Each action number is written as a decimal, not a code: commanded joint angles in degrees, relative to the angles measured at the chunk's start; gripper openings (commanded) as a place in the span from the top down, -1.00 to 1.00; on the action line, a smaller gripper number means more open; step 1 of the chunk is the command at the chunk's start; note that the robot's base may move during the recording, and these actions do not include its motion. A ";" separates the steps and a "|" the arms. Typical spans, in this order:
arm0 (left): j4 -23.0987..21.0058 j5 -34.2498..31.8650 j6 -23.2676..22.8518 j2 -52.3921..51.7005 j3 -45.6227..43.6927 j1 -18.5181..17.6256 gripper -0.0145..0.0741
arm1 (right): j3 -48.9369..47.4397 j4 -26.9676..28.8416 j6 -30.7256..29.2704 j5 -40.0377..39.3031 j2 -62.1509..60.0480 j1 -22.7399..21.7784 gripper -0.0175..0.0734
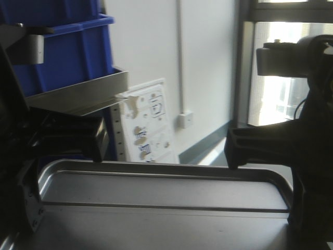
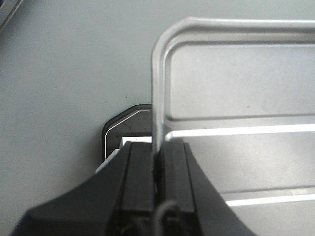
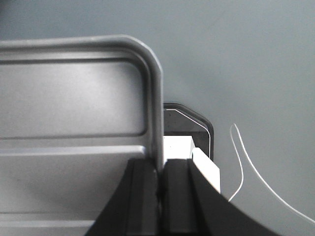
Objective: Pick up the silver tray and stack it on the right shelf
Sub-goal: 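Approach the shelf holding the larger silver tray, tray held in both grippers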
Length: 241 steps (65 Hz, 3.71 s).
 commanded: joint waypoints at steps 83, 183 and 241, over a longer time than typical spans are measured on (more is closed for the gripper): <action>0.92 2.14 0.82 -1.68 -1.02 -0.55 0.90 | -1.72 -2.43 -0.07 -0.16 -1.23 -0.27 0.46; 0.92 2.14 0.82 -1.68 -1.02 -0.55 0.90 | -1.72 -2.43 -0.07 -0.16 -1.23 -0.27 0.46; 1.01 0.84 1.86 -1.68 -1.02 3.59 0.90 | -2.53 -2.43 -3.25 -3.57 -1.23 -0.32 0.46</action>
